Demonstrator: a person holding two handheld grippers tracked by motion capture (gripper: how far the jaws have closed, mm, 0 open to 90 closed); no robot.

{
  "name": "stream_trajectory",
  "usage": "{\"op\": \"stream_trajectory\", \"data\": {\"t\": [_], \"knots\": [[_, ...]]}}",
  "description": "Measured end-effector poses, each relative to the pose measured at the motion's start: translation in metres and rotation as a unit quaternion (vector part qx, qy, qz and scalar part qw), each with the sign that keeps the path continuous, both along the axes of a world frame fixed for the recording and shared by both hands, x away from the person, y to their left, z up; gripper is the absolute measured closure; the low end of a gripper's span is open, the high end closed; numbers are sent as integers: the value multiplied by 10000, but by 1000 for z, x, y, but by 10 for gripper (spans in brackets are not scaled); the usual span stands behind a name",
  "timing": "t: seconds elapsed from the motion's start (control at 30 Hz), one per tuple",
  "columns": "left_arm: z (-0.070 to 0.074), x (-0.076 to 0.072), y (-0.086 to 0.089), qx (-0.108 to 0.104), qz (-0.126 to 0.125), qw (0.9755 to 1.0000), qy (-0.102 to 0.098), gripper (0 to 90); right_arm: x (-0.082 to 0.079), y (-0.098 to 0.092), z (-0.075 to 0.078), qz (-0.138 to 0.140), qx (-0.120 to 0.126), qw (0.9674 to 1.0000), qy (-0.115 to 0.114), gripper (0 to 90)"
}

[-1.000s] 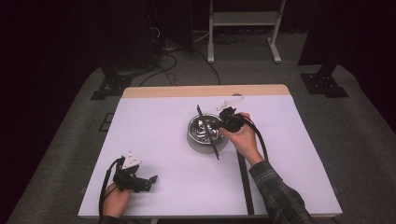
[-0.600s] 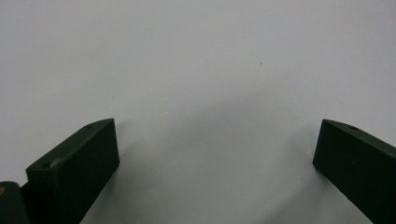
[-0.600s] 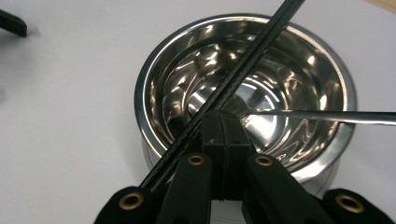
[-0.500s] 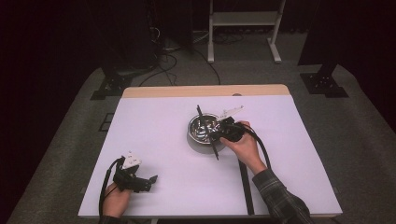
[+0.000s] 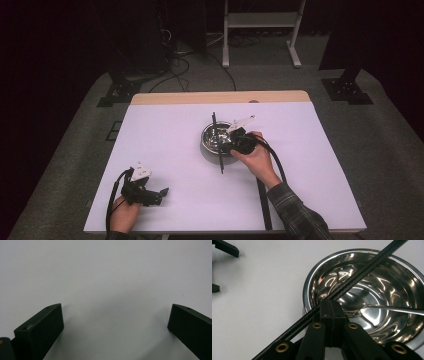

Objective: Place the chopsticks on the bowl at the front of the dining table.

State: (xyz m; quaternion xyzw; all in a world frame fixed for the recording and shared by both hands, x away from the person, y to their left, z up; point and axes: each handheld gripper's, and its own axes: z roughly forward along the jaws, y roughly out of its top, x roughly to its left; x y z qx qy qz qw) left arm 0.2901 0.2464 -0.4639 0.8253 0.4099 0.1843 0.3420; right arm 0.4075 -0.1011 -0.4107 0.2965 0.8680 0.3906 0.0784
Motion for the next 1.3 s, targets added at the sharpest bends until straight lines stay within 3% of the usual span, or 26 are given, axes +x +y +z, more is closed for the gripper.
{"op": "stream_trajectory", "data": {"t": [0.4,0.67,1.3], "knots": [[0,0,0,-2,1,10000,-2,0,4,13,0,82,23,10000,10,897],[0,0,0,-5,1,10000,-1,0,1,8,5,58,98,9999,-31,897],[0,0,0,3,1,10000,-7,0,-37,-6,14,347,223,9990,-162,897]]}}
